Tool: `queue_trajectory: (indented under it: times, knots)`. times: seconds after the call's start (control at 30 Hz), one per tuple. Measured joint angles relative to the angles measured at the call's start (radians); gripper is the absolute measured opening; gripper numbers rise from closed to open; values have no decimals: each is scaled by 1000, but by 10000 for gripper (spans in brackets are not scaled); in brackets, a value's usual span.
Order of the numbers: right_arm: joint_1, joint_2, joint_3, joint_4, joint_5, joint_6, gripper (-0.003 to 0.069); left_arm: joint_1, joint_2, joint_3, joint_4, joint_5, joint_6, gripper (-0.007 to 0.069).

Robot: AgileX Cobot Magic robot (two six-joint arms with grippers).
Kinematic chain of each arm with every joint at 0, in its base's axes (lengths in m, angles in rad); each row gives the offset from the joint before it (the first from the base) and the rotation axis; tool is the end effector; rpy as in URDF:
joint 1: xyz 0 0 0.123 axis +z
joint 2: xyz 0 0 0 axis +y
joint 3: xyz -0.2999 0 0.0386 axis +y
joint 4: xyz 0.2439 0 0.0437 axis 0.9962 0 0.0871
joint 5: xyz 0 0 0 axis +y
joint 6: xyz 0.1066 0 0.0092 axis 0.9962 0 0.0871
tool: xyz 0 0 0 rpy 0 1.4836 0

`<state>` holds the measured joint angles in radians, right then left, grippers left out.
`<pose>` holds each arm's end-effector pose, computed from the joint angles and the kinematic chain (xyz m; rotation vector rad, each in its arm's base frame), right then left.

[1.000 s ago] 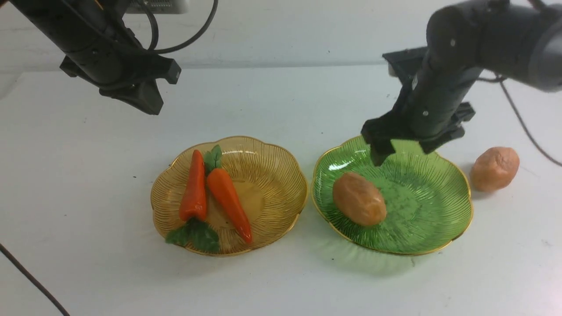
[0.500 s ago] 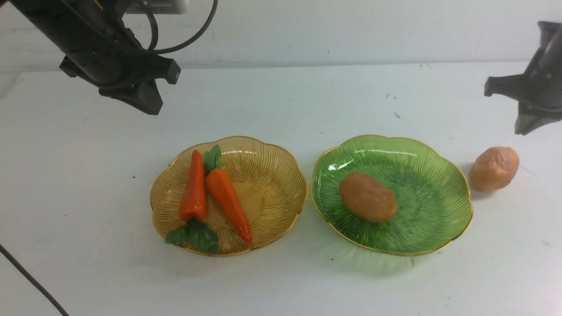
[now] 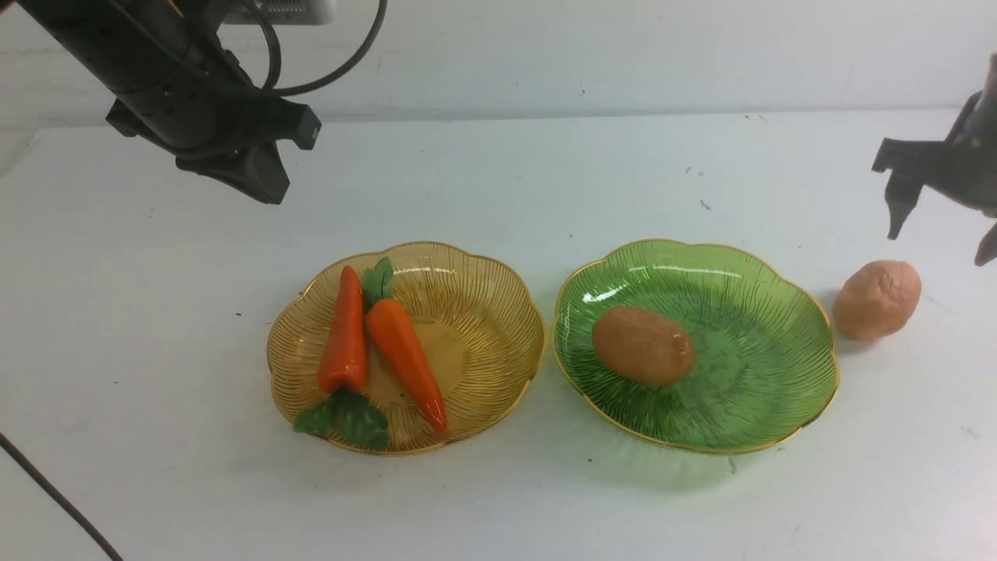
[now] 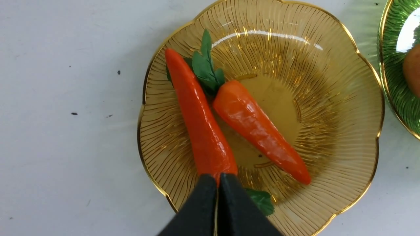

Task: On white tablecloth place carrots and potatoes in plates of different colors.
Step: 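Put the potato onto the plate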

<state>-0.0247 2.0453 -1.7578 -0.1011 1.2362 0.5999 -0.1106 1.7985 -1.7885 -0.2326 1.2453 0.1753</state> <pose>0.4316 -0.0209 0.2393 0.8787 2.8518 -0.0830 0.3863 -0.0664 0.3519 0.3474 2.6951 -0.3034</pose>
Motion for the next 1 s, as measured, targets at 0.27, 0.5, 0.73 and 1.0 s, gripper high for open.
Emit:
queue_trajectory:
  times: [0.27,0.5,0.73,1.0]
  knots:
    - [0,110,-1,23,-25,108,690,0,0,0,20,0,2,-3]
    - [2,157,-6,77,-77,17,549,0,0,0,21,0,3,-3]
    - [2,159,-145,101,-10,-137,505,0,0,0,21,0,1,-3]
    - [57,18,-188,324,-7,-441,505,0,0,0,22,0,0,-3]
